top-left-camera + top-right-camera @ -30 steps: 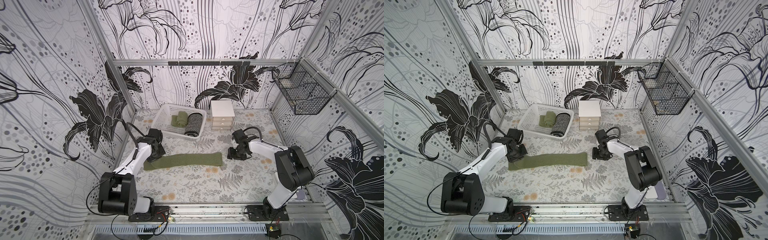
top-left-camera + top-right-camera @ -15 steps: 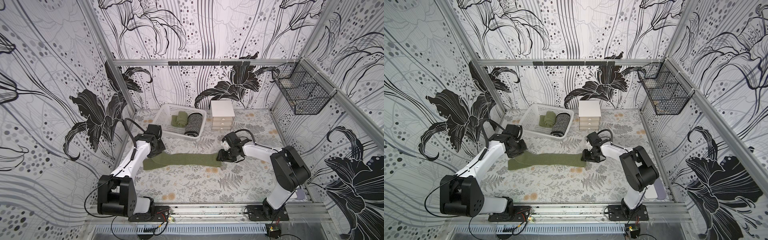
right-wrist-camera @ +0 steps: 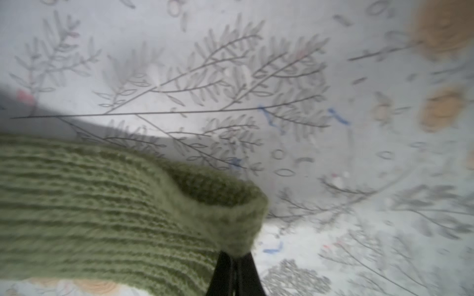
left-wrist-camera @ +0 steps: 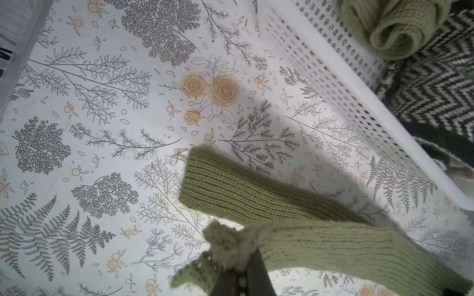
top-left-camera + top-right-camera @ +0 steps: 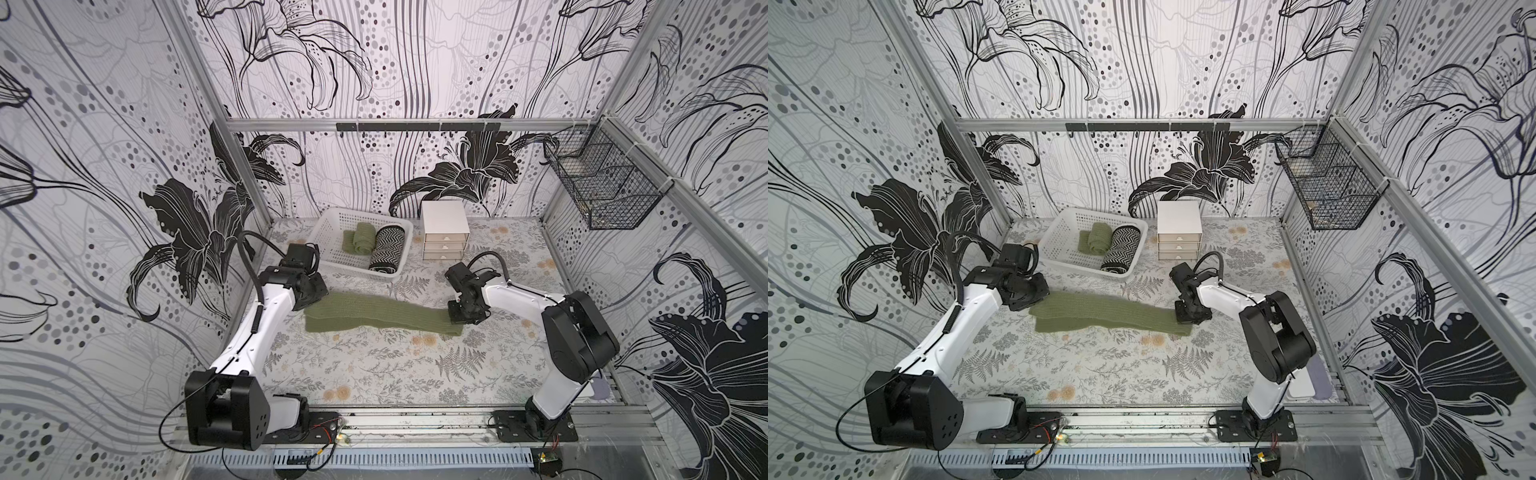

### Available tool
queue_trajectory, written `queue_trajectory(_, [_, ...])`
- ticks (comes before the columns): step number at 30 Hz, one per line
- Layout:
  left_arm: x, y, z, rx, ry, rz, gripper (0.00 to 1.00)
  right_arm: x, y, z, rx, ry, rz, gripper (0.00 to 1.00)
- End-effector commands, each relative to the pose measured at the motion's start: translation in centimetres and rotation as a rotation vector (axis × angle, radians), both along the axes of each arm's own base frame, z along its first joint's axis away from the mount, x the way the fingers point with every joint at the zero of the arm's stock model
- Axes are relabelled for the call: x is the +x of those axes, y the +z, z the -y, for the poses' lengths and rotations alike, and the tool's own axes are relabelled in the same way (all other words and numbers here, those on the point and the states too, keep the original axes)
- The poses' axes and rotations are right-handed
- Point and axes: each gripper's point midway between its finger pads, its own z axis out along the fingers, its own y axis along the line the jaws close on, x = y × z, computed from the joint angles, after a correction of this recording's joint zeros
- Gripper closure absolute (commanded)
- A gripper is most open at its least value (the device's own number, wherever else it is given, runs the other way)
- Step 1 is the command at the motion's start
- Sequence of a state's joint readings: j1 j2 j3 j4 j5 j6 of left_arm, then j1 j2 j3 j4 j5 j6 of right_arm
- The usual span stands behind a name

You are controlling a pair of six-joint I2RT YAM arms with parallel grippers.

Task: Roll up the scarf and place it into the basket
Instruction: Fold the scarf at the center of the board.

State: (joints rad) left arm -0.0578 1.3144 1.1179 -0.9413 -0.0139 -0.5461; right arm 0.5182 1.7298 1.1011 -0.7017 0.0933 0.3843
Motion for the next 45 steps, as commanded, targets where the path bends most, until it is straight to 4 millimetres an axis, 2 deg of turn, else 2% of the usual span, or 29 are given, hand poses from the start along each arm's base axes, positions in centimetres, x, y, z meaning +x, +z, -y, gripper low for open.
queue_trajectory(1, [0.8, -1.6, 0.1, -0.018, -0.002, -0.025, 0.92, 0.0, 2.1, 3.0, -0.159, 0.028, 0.009, 1.0])
queue_trajectory(3, [1.6, -2.6, 0.5, -0.048, 0.003, -0.019, 0.92, 0.4, 2.3, 2.9, -0.161, 0.034, 0.017, 1.0])
queue_trajectory(9, [2.9, -6.0, 0.4, -0.05, 0.042, -0.078, 0.92, 1.2, 2.8, 3.3, -0.199, 0.043, 0.023, 1.0])
queue_trajectory(14, [2.7, -8.5, 0.6, -0.067, 0.052, -0.137, 0.92, 1.7, 3.2, 3.1, -0.199, 0.046, 0.042, 1.0])
queue_trajectory(15, [2.6, -8.9, 0.6, -0.067, 0.052, -0.149, 0.92, 1.8, 3.1, 3.0, -0.196, 0.048, 0.041, 0.98])
queue_trajectory(17, [2.1, -9.6, 0.6, -0.068, 0.056, -0.171, 0.92, 1.9, 3.0, 3.0, -0.193, 0.046, 0.041, 0.75])
queue_trajectory(18, [1.9, -9.9, 0.7, -0.071, 0.058, -0.183, 0.91, 2.0, 3.0, 3.1, -0.192, 0.039, 0.042, 0.66])
queue_trajectory(20, [1.5, -10.5, 0.5, -0.063, 0.065, -0.201, 0.88, 2.3, 3.3, 3.4, -0.174, 0.013, 0.06, 0.57])
queue_trajectory(23, [1.2, -11.0, 0.2, -0.049, 0.077, -0.221, 0.71, 2.4, 3.6, 3.9, -0.105, -0.024, 0.076, 0.49])
queue_trajectory(26, [1.2, -11.3, 0.3, -0.056, 0.078, -0.241, 0.26, 2.0, 3.1, 4.0, -0.063, -0.037, 0.056, 0.48])
queue_trajectory(27, [1.2, -11.2, 0.2, -0.049, 0.082, -0.242, 0.15, 1.9, 3.6, 3.6, -0.025, -0.035, 0.067, 0.49])
queue_trajectory(29, [1.2, -10.6, -0.3, -0.032, 0.095, -0.233, 0.0, 1.4, 3.2, 2.7, 0.03, -0.025, 0.053, 0.49])
queue_trajectory(36, [1.3, -7.6, -1.5, -0.023, 0.114, -0.16, 0.01, 0.3, 0.5, 0.7, 0.155, -0.027, 0.0, 0.53])
queue_trajectory(37, [1.3, -7.3, -1.5, -0.023, 0.111, -0.154, 0.01, 0.1, -0.3, 0.5, 0.162, -0.031, -0.019, 0.56])
queue_trajectory(38, [1.2, -7.1, -1.5, -0.021, 0.109, -0.154, 0.01, -0.1, -1.0, 0.6, 0.157, -0.039, -0.036, 0.64])
queue_trajectory(40, [1.0, -6.5, -1.5, -0.02, 0.101, -0.143, 0.01, -0.8, -2.1, 1.0, 0.136, -0.05, -0.073, 0.79])
queue_trajectory(41, [0.9, -6.2, -1.6, -0.018, 0.1, -0.136, 0.01, -1.2, -2.6, 1.3, 0.131, -0.056, -0.091, 0.92])
queue_trajectory(42, [0.8, -5.8, -1.6, -0.017, 0.099, -0.126, 0.01, -1.5, -2.9, 1.9, 0.114, -0.08, -0.098, 1.0])
queue_trajectory(44, [0.6, -5.2, -1.6, -0.019, 0.091, -0.111, 0.01, -1.8, -2.3, 3.6, 0.078, -0.124, -0.074, 1.0])
queue_trajectory(45, [0.5, -4.9, -1.4, -0.026, 0.079, -0.104, 0.01, -1.8, -1.3, 5.1, 0.032, -0.154, -0.041, 1.0])
